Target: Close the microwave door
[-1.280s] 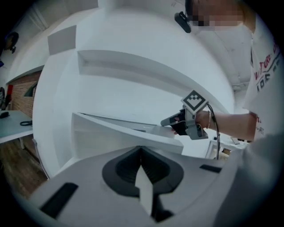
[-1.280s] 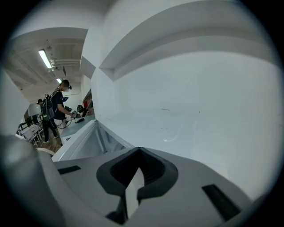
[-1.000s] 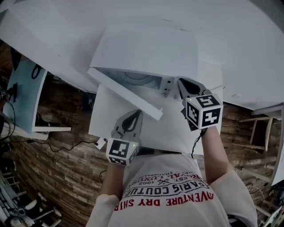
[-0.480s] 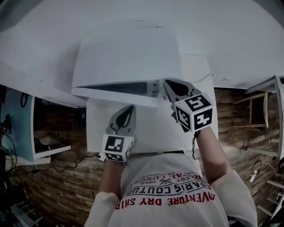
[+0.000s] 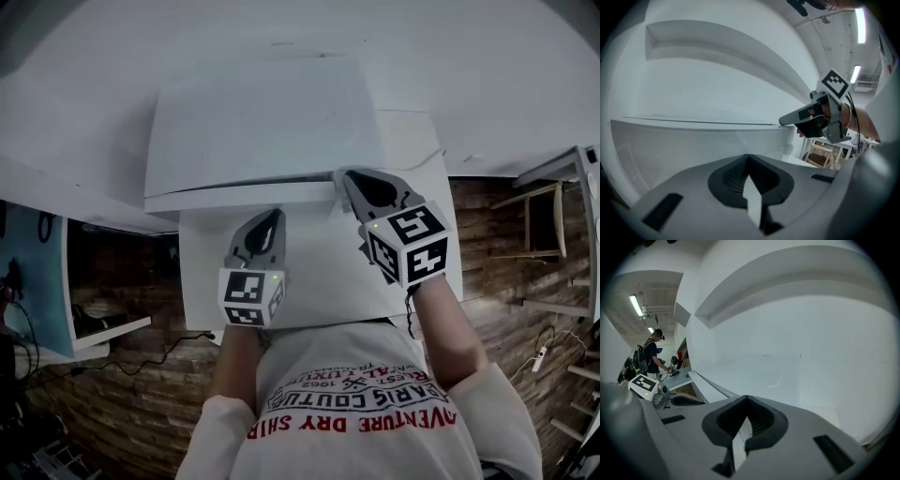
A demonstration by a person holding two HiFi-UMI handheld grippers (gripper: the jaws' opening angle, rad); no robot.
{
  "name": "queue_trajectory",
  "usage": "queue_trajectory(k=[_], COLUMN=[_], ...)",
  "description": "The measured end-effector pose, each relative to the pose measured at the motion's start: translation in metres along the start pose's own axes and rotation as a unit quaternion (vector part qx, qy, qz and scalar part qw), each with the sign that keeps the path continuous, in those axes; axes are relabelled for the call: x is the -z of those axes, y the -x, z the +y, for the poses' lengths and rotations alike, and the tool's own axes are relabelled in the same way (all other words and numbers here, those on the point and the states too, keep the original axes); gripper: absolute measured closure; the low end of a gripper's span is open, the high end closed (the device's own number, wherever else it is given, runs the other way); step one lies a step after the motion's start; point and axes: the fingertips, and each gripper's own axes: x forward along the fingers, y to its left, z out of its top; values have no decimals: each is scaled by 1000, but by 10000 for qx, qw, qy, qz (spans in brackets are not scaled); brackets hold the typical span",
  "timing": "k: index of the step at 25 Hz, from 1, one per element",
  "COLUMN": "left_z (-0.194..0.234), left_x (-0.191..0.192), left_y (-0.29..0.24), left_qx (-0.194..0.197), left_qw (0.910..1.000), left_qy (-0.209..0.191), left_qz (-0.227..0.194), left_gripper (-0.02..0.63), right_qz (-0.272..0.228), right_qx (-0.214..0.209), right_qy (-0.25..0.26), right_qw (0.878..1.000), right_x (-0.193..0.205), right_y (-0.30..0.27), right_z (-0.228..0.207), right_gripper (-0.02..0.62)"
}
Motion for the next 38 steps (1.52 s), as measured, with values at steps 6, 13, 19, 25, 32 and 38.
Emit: queue_trajectory(k=[6,13,19,25,32,38], left_z=[2,5,9,7,-9,-26], left_x=[1,4,7,10,-26,-71], left_y=[0,-7,-18,-20,2,35], left_qx=[120,8,-8,28,-13,59], left_qw=[9992,9992,9986,9984,9971,9933], left_qy=[357,394,514,566,467,94], left_qz=[-104,-115,92,90,-607,-1154], left_gripper=[600,601,601,601,601,601], right_qz=[16,-15,-90,-172,-404,-883], right_qx=[-70,-62,-119,-103,-70,28], right_qy=[-263,-266,-337,-358,-390,-568], right_qw=[9996,9996,9993,9992,9984,9945], right_x=[0,1,0,0,0,1], right_y=[1,-1,0,1,4,21], right_z=[-1,-1,-2,-2,-2,11], right_gripper=[583,583,583,583,583,583])
